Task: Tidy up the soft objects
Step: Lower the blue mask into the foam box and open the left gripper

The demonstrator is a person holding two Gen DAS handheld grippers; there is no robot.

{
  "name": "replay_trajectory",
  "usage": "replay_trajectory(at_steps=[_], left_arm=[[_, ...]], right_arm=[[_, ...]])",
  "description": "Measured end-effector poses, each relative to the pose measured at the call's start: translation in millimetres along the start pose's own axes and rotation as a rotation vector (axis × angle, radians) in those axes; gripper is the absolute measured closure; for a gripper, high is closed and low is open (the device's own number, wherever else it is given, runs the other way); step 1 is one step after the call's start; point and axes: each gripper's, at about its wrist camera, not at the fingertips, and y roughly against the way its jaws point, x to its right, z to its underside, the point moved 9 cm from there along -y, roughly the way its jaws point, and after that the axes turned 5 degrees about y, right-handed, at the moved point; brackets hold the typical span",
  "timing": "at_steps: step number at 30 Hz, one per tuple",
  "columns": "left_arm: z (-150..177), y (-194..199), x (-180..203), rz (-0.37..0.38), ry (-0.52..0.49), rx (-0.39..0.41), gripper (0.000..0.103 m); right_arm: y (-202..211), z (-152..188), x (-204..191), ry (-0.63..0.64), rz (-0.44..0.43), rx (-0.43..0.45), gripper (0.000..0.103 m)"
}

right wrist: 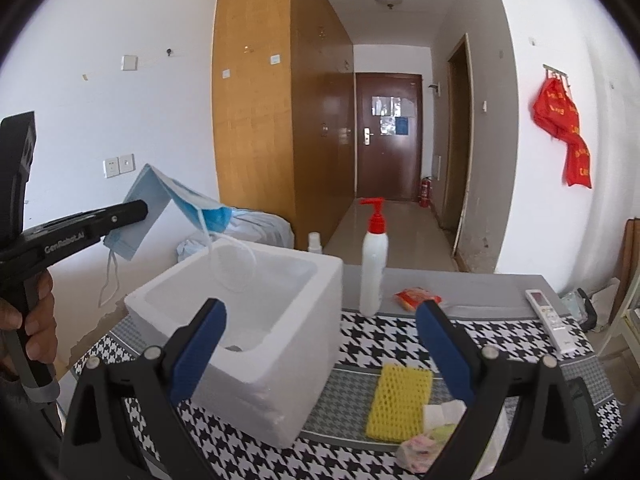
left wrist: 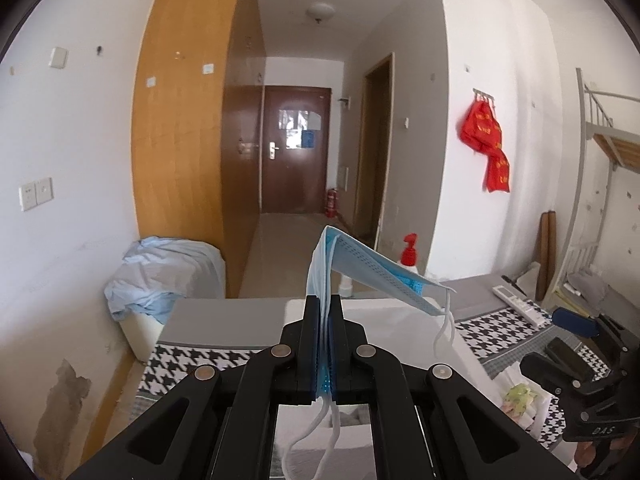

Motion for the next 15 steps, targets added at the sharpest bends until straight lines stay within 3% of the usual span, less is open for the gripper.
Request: replay_trajectory(at_steps=[15], left_arm=[[11.4, -31.0, 30.3, 0.035, -0.045, -0.08, 0.099]], right_arm=[[6.5, 18.6, 29.8, -0.041, 0.049, -0.016, 0.005]])
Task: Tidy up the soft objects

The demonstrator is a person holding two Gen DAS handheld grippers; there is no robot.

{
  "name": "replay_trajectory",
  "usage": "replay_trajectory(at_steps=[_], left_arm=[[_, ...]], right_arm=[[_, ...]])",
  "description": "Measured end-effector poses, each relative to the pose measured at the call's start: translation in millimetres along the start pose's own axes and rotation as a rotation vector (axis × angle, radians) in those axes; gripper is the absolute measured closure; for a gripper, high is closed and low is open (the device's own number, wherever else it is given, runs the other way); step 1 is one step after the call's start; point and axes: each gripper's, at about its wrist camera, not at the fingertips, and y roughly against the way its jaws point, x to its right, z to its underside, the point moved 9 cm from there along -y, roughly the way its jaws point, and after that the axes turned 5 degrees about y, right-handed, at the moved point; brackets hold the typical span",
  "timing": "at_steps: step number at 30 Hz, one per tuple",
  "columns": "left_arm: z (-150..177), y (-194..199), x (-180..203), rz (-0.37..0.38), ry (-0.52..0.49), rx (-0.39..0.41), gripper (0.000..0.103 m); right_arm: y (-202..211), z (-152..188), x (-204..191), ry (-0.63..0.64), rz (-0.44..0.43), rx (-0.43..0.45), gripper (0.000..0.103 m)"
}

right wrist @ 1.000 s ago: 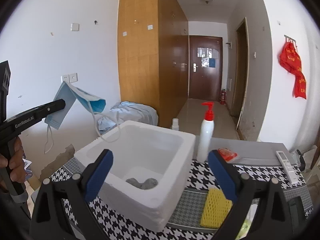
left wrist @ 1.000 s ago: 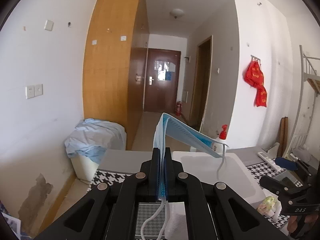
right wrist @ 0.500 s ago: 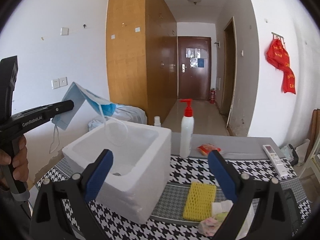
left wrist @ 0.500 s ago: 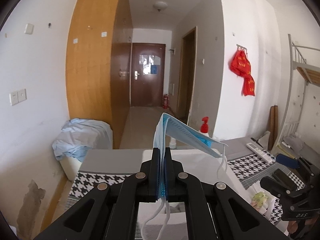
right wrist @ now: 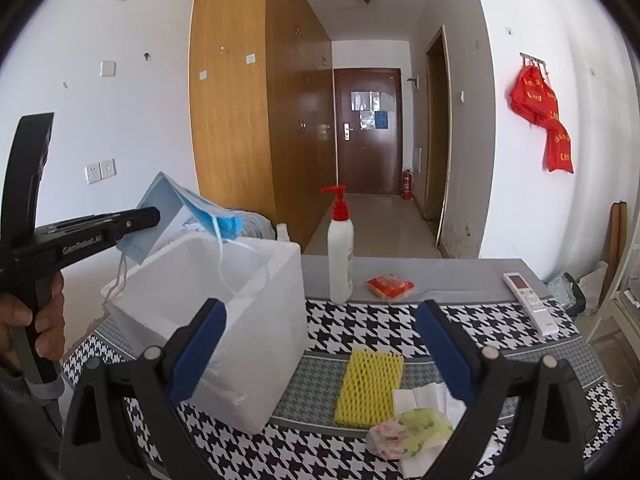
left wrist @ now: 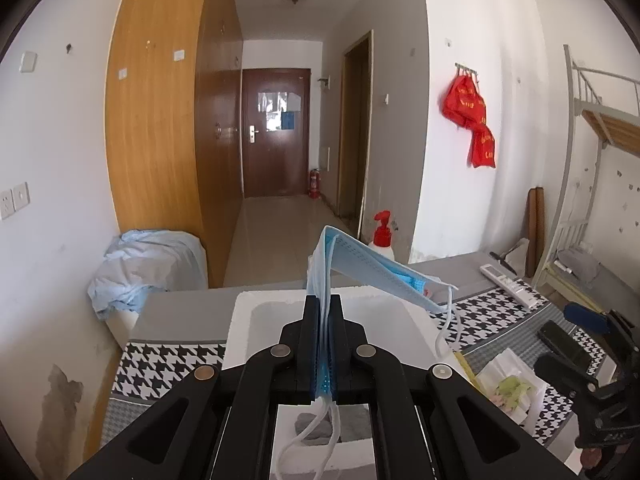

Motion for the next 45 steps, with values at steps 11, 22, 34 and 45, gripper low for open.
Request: replay_trajectory(at_steps=[11, 22, 34, 45], left_arm=[[9.3, -22.6, 3.3, -0.031, -0.003, -0.057, 0.08], [6.5, -12.0, -14.4, -0.083, 0.056, -0.001, 0.006], [15.8, -8.6, -52.6, -0.165, 0.096, -0.019, 0.003], [29.1, -10.9, -69.6, -0.189, 0.106, -0.055, 0.003]], right_arm=[[-3.8, 8.4, 11.7, -0.018, 0.017, -0.02, 0.005], [-13.2, 13.6, 11.2, -0.019, 0.002, -0.042, 0.005], [-31.6, 24.2, 3.0, -0.022, -0.026, -0.08, 0.005], [-57.5, 32.7, -9.6, 0.0, -0.052, -0.131, 0.005]])
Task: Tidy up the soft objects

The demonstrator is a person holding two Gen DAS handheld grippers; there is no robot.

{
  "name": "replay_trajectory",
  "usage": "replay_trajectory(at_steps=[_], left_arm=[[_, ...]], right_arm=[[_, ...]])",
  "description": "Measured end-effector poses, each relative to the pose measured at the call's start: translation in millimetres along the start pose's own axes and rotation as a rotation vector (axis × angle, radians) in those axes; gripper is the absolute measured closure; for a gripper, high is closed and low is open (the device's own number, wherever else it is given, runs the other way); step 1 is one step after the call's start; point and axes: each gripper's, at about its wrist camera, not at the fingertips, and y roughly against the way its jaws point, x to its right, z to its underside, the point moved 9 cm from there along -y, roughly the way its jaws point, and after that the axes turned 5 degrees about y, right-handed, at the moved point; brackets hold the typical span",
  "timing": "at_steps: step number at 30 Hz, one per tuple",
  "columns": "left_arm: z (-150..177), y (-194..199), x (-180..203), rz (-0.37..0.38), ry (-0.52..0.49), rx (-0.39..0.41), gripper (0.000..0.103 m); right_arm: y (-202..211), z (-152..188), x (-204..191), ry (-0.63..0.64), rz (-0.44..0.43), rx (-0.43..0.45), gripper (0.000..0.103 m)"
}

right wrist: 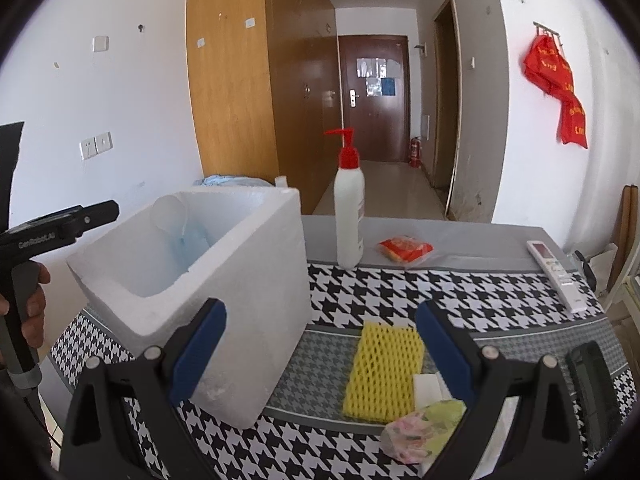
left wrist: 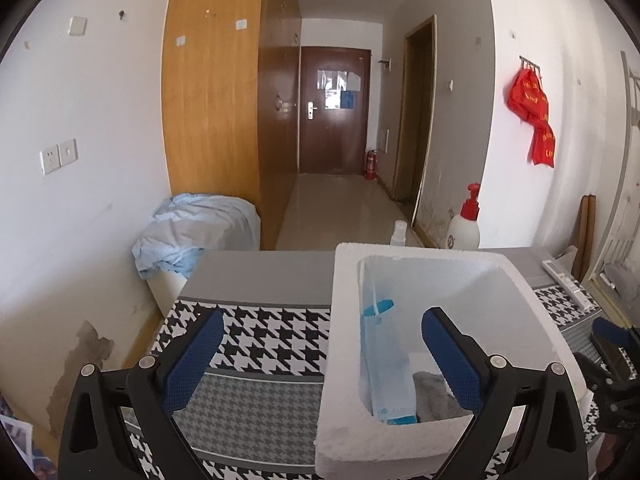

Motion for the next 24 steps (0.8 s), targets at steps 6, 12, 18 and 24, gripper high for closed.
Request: replay_trajectory(at_steps=[6, 12, 18, 24], left_arm=[[4.0, 7.7, -3.6, -0.003, 0.001, 0.003, 0.003], [9.2, 21.9, -7.9, 0.0, 0.02, 0.023, 0.003], [15.8, 41.2, 0.3, 0.049, 0.022, 0.045, 0.003], [24.9, 57.3, 10.5, 0.089, 0.008, 0.058, 0.003]], right_arm=[[-10.9, -2.9, -7.1, 0.02, -0.023, -0.005, 0.005], [-15.9, -6.3, -12.3, 0.019, -0.039, -0.001, 0.005], [-14.9, -5.0, -23.3, 0.024, -0.063, 0.0, 0.005], [-6.9, -3.7, -36.5, 0.039, -0.087, 0.005, 0.005]])
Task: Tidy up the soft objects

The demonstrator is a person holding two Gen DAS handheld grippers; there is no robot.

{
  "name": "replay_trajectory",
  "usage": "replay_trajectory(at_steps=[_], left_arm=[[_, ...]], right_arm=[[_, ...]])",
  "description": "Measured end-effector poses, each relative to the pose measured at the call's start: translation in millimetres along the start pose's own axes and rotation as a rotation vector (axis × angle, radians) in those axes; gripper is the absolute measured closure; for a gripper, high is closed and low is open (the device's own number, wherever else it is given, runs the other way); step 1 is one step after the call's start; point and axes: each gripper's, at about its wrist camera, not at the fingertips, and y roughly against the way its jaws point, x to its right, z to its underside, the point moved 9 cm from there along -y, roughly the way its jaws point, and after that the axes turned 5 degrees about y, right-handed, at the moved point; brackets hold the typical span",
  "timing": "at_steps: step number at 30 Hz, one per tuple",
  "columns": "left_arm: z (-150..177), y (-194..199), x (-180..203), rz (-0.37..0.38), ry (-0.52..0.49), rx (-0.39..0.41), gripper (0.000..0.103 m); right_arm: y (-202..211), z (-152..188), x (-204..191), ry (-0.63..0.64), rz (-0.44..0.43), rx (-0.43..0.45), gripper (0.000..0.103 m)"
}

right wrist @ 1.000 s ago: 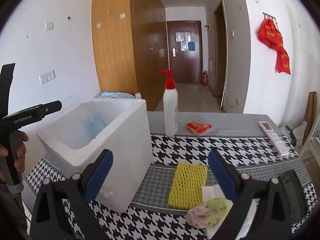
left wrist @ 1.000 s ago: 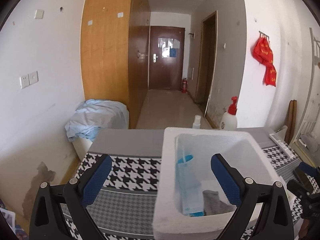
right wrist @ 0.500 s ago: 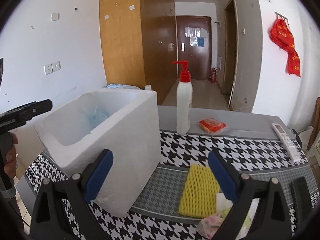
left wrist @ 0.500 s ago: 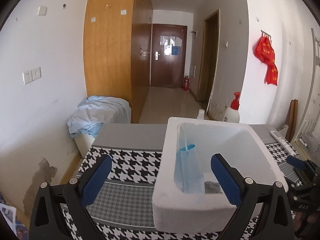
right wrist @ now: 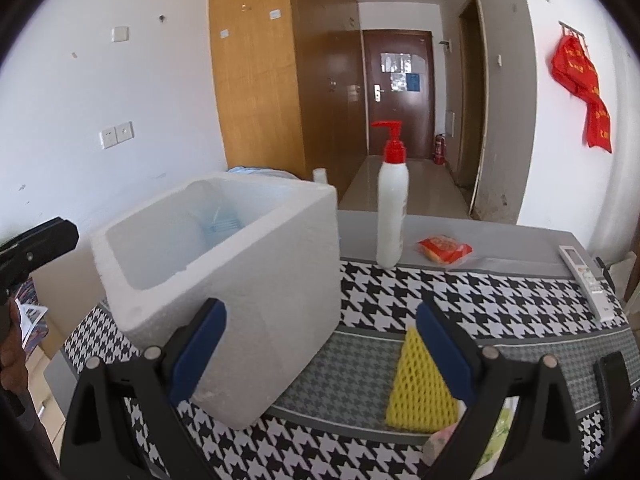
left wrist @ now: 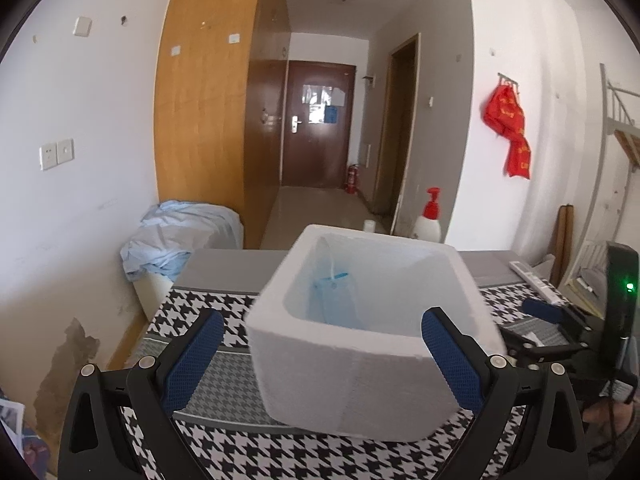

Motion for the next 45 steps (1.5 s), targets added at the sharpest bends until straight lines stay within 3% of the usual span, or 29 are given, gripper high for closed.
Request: replay_trajectory(at_steps=[24, 40, 45], left_arm=[[36.1, 37.1, 36.3, 0.088, -0.031, 0.036, 0.003], [60.9, 38.9, 85.0, 0.171, -0.069, 0.039, 0.003], [73.5, 32.0, 107.0, 0.205, -0.109, -0.004, 0.003]], right_arm=[[82.3, 23.8, 2.0, -0.02, 0.059, 0.072, 0.005], [114.9, 54.0, 39.2, -0.074, 0.149, 0.086, 0.005], [120.4, 65.6, 52.7, -0.086, 0.169, 0.076, 0.005]])
